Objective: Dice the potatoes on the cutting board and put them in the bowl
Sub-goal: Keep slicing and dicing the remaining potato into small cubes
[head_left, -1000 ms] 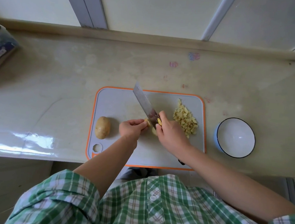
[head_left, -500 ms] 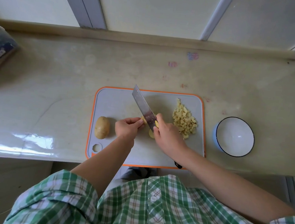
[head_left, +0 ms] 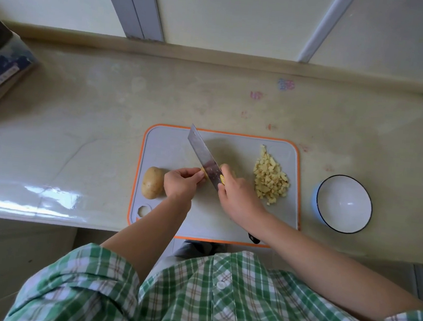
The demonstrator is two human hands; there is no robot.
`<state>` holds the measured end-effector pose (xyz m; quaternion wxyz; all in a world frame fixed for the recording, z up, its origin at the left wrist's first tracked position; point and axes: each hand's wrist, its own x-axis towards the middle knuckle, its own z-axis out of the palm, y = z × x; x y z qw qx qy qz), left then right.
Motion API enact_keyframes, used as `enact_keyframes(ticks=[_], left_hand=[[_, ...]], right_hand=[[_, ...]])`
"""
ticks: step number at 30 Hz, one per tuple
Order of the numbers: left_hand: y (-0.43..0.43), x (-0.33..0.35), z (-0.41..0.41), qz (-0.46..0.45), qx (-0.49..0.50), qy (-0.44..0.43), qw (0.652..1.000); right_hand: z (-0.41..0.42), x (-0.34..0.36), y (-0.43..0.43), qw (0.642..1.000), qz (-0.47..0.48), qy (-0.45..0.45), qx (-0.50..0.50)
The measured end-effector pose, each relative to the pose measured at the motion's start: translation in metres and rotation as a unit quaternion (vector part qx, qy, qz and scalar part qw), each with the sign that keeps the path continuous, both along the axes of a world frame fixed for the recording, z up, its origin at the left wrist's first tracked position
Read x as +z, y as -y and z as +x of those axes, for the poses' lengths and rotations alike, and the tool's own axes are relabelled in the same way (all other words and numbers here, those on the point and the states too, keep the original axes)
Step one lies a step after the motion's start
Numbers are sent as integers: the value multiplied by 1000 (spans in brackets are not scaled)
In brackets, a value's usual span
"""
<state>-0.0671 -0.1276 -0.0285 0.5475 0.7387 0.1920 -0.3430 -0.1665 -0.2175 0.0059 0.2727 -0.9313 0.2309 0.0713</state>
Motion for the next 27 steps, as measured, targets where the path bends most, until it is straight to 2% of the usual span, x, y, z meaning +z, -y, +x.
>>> enact_keyframes(ticks=[18, 27], left_hand=[[-7, 0, 4, -34, 1, -23, 999], [-6, 1, 2, -12, -6, -17, 1000]], right_hand=[[35, -16, -17, 996, 23, -71, -39], [23, -6, -1, 998, 15, -15, -53]])
